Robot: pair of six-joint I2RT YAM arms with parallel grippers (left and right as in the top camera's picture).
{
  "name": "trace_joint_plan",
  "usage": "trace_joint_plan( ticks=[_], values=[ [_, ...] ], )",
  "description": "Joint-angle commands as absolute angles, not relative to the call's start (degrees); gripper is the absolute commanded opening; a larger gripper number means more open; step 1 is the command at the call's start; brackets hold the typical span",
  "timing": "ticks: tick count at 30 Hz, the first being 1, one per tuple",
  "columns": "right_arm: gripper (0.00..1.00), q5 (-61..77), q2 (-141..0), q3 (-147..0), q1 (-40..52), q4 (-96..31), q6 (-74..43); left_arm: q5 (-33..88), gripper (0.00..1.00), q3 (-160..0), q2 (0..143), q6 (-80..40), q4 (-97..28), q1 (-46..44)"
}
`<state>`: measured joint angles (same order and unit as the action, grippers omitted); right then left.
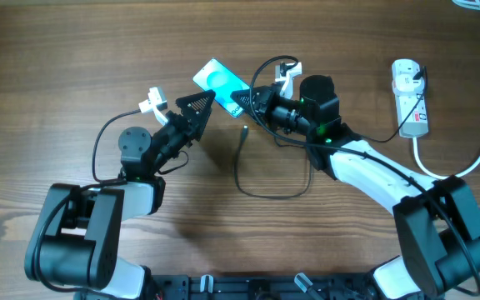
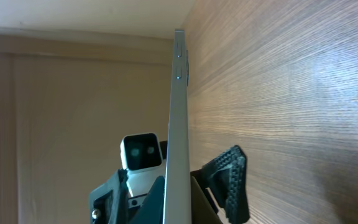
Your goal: Plug charger to phone and switch on socket
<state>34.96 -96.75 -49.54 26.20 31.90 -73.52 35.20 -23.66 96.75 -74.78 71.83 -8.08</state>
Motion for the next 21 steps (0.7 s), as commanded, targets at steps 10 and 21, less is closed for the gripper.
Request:
trace_joint_plan(
  ticks=[10,21],
  values=[
    [0.04,34.70,-98.17,-50.57,27.22,33.87,-72.14,34.13,1.00,-31.51,99.94,-80.79,75.05,-9.17],
    [0.04,32.82,-98.17,-50.57,27.27,35.79,-70.57,30.74,1.00,-33.15,99.94,-84.60,75.26,-11.53]
  ],
)
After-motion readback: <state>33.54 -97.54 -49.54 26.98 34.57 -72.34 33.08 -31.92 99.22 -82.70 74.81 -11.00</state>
